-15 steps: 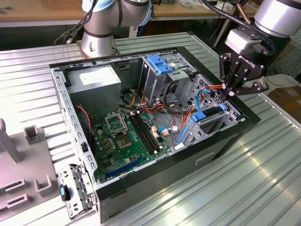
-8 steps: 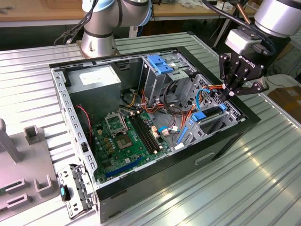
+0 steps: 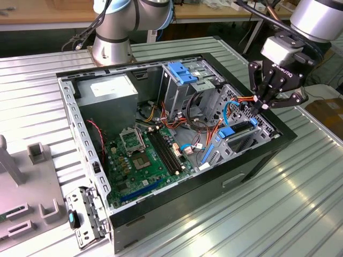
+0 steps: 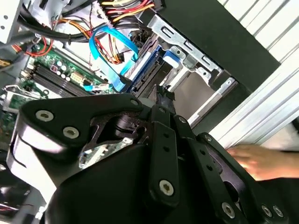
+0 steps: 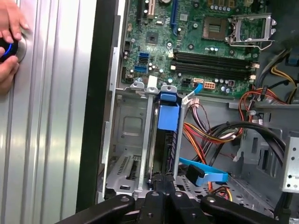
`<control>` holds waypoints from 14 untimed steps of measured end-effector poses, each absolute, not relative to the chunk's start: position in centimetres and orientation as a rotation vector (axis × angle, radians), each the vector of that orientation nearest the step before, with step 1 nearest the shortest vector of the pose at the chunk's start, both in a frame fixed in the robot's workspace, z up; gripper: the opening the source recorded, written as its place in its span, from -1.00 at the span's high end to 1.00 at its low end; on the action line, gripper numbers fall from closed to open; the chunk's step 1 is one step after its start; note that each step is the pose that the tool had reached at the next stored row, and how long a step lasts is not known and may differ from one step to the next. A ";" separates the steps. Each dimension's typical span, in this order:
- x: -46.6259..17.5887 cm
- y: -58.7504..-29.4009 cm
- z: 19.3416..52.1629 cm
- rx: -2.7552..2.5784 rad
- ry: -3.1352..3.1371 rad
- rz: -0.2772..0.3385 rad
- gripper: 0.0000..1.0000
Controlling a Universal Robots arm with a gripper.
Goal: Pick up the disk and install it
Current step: 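Insert the first disk wire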
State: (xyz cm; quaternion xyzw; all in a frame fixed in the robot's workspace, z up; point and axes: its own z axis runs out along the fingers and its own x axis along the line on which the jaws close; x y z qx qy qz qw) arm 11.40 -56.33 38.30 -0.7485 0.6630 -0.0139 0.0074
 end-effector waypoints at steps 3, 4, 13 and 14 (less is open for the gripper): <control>11.9 -56.3 38.2 -2.369 2.035 -0.048 0.79; 12.2 -56.3 38.1 -2.372 2.031 -0.048 0.79; 13.8 -55.3 37.8 -2.471 1.926 -0.047 0.79; 13.8 -55.3 37.8 -2.498 1.892 -0.046 0.79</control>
